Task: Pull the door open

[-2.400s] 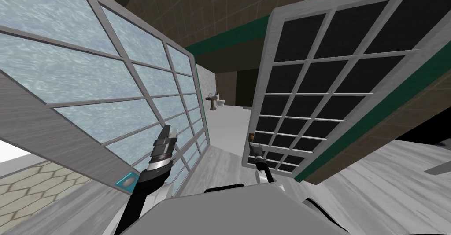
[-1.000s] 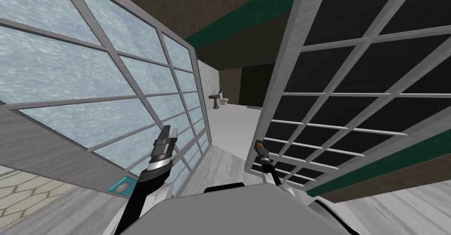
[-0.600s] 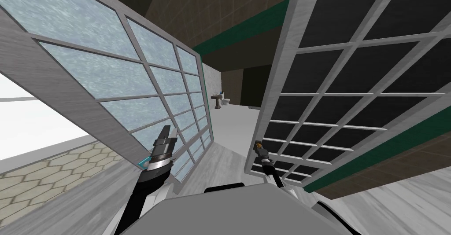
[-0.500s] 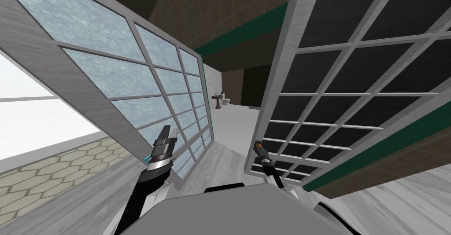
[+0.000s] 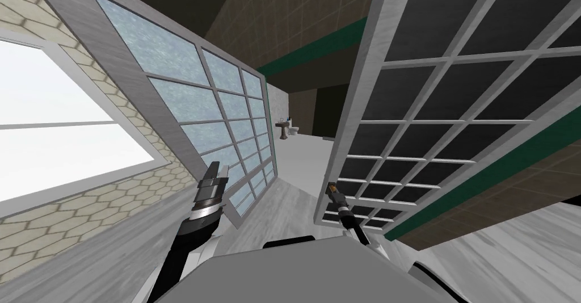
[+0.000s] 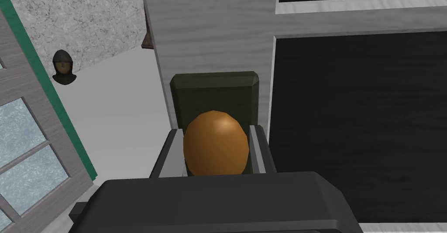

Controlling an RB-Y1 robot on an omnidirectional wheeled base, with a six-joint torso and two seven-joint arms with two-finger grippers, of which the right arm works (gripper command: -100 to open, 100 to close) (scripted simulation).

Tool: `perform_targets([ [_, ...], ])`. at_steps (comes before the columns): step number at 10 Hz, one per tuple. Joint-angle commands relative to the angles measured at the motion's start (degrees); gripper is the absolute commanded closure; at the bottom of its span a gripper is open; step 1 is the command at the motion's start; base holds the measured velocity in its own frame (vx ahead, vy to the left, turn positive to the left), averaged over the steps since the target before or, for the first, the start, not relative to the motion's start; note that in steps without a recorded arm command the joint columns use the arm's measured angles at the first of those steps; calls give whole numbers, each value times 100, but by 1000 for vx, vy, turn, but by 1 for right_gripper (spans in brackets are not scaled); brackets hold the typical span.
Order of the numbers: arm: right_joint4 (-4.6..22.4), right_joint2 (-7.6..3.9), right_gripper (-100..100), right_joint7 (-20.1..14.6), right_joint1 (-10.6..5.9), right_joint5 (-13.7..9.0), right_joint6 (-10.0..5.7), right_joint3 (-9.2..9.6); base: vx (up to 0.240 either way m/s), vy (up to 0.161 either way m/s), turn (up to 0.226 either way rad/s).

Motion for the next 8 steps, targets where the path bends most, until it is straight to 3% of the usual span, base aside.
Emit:
perform_targets([
  [1, 58, -85, 100, -167, 16, 78, -127, 138, -231, -62, 78],
  [5, -22, -323, 100, -541, 148, 278, -338, 502, -235, -31, 59],
  [6, 14, -275, 100, -474, 114, 254, -295, 455, -109, -22, 17],
  [7, 18, -377, 100, -638, 217, 340, -466, 623, -190, -7, 95],
  [8, 15, -406, 100, -674, 238, 358, -507, 659, -245, -40, 88],
])
